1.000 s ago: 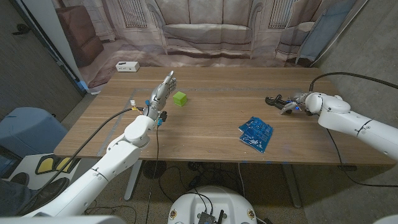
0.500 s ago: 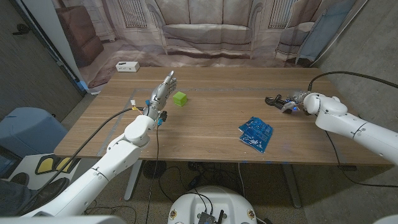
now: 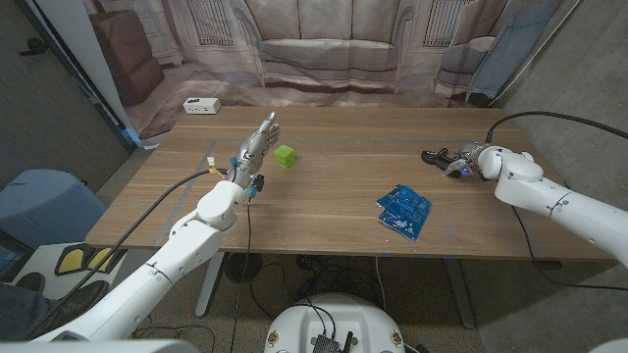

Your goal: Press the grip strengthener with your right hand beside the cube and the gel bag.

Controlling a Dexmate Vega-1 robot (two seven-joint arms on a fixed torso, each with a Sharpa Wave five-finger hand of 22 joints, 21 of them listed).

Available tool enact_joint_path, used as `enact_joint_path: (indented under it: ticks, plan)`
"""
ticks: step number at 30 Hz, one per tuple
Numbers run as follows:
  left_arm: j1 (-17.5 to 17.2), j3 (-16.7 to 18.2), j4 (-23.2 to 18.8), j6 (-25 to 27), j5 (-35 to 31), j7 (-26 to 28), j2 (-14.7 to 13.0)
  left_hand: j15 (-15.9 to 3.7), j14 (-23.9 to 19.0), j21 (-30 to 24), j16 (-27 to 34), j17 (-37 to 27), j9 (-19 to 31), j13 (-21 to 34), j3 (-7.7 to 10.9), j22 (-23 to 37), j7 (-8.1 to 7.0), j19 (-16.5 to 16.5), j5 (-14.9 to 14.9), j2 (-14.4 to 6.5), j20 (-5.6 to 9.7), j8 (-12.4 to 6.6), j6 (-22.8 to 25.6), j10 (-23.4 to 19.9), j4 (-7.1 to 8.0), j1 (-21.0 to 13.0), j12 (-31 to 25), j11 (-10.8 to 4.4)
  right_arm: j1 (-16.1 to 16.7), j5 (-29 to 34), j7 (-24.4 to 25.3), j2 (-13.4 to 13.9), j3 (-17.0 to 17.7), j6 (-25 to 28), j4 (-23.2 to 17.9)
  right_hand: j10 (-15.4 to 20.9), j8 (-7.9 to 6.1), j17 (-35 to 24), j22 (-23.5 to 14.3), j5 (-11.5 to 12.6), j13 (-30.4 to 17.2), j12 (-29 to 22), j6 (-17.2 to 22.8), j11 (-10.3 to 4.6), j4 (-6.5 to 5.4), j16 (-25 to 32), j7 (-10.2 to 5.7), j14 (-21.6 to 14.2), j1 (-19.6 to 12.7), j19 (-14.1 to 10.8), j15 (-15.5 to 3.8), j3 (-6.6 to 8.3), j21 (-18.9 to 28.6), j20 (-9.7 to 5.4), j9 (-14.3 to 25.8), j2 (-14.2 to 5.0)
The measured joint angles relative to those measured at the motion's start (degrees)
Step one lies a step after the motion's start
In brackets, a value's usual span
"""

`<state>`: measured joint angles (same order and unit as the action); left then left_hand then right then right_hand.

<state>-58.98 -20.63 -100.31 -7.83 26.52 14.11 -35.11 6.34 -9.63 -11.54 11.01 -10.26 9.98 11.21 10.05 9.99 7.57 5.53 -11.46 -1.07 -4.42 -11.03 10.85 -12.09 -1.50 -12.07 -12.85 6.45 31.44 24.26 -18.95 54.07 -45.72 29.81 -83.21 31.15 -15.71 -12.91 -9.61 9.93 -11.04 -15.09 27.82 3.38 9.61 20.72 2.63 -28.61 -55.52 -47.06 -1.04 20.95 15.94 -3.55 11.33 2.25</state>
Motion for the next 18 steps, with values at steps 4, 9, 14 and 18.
enact_joint_path:
  ticks: [4,9,14,18]
  plan:
    - [0.1,0.0,0.1,0.0,0.0,0.0,0.1,0.0,0.0,0.0,0.0,0.0,0.0,0.0,0.0,0.0,-0.02,0.0,0.0,0.0,0.0,0.0,0.0,0.0,0.0,0.0,0.0,0.0,-0.3,0.0,0.0,-0.3,0.0,-0.1,0.5,2.1,-0.28,-0.8,-0.3,-0.2,0.0,-0.4,2.1,-0.42,-0.06,1.4,-0.29,-1.8,-0.3,-2.0,0.43,-0.08,0.6,-0.58,0.0,0.32]
    - [0.3,-0.1,0.3,0.0,0.0,-0.1,0.2,0.0,0.0,0.0,0.0,0.0,0.0,0.0,0.0,0.0,-0.31,-0.3,0.2,0.0,-0.3,0.0,0.3,0.0,0.0,0.0,0.0,0.0,-0.4,0.1,0.0,-0.4,0.0,-0.1,0.7,3.6,-0.62,-1.2,-0.6,-0.2,0.0,-0.6,3.5,-0.58,-0.07,2.0,-0.7,-3.2,-0.5,-3.1,0.23,-0.1,0.9,-0.77,0.0,0.54]
    - [0.5,-0.2,0.6,0.0,0.1,-0.2,0.3,0.0,0.0,0.0,0.0,0.0,0.0,0.0,0.0,0.0,-0.31,-0.3,0.2,0.0,-0.3,0.0,0.3,0.0,0.0,0.0,0.0,0.0,-0.3,0.1,0.0,-0.1,0.0,0.5,0.0,4.7,-0.64,-1.5,-0.5,-0.2,0.0,-0.6,4.3,-0.76,-0.22,2.8,-0.71,-3.8,-0.8,-4.1,0.82,-0.24,0.9,-1.07,0.0,0.78]
    - [0.6,-0.3,0.7,-0.1,0.1,-0.3,0.3,0.0,0.0,0.0,0.0,0.0,0.0,0.0,0.0,0.0,-0.31,-0.3,0.2,0.0,-0.29,0.0,0.3,0.0,0.0,0.0,0.0,0.0,0.2,0.2,0.0,0.3,0.0,1.1,-1.0,5.0,-0.89,-1.5,-0.3,-0.1,0.0,-0.7,4.8,-0.71,-0.23,3.6,-0.29,-4.5,-1.1,-5.2,1.45,-0.24,1.4,-1.18,0.0,1.15]
